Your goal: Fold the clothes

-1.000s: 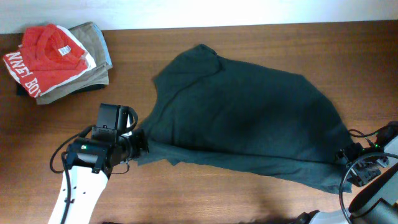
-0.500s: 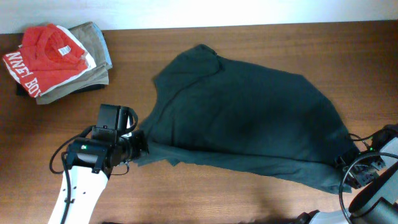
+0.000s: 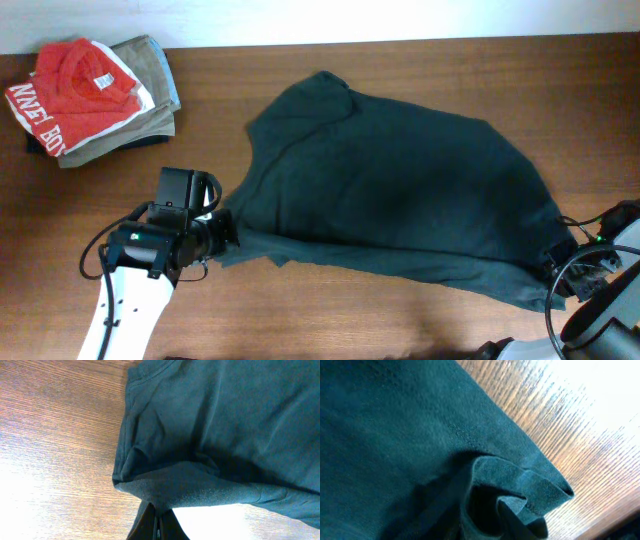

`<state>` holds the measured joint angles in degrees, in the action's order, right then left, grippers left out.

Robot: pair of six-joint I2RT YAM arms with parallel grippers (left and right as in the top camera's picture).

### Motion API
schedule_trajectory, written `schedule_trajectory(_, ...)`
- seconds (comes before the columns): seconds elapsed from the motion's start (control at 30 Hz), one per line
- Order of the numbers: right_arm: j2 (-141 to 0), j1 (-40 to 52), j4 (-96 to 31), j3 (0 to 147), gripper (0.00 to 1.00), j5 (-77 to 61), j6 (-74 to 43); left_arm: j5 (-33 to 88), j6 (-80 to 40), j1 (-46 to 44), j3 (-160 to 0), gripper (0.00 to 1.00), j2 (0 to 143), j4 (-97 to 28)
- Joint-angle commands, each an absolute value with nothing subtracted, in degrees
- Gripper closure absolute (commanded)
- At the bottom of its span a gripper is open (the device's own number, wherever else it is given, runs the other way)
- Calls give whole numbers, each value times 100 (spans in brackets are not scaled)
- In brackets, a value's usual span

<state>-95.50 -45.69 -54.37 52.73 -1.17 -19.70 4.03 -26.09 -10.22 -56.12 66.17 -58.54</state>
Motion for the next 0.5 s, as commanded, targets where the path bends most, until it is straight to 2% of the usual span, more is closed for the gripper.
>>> schedule_trajectory(0.0,-9415,-4543,-5627,5468,85,-119,-2152,314,-2517,-1033,-5699,99,6632,-5859)
schedule_trajectory(0.03,-9382,-4543,-5701,5516,89,-152,-2167,314,-2517,-1033,-5699,99,6632,-5859)
schedule_trajectory(0.47,-7553,-4543,-7028,5935,88,-414,-2189,314,-2340,-1033,-6248,99,6615,-5695)
